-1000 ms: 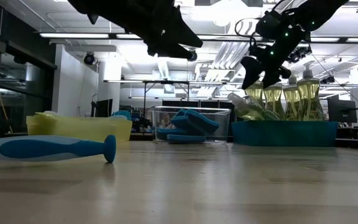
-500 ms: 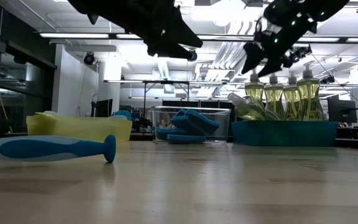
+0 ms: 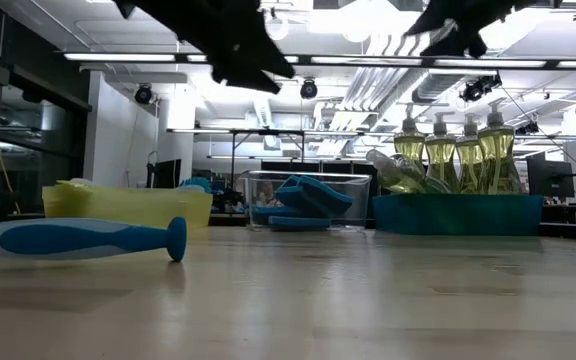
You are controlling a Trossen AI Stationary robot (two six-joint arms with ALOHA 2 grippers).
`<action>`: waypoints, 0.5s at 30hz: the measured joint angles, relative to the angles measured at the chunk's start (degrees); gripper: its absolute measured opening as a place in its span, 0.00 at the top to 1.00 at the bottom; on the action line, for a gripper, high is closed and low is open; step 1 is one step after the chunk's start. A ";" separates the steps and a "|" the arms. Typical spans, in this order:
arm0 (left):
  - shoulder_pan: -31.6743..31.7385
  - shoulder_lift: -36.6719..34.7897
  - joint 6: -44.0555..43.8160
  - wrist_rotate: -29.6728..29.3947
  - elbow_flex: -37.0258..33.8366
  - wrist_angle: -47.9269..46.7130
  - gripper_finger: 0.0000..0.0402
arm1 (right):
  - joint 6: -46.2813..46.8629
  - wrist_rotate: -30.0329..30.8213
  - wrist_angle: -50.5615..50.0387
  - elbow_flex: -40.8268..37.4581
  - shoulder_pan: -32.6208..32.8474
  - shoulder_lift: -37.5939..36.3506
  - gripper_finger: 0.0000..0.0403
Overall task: Pick & Place Kitchen Sink Supplies
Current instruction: Put the blue dish brush into the yellow bin
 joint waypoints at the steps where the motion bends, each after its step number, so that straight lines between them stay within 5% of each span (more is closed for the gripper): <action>1: -0.30 -0.97 -0.76 -0.13 0.00 -2.36 0.11 | 0.07 -0.92 0.00 0.00 0.84 -1.04 0.05; 15: -13.56 -5.61 -19.69 -3.72 0.13 -30.45 0.11 | -0.09 -2.16 -3.60 0.02 19.63 -7.23 0.05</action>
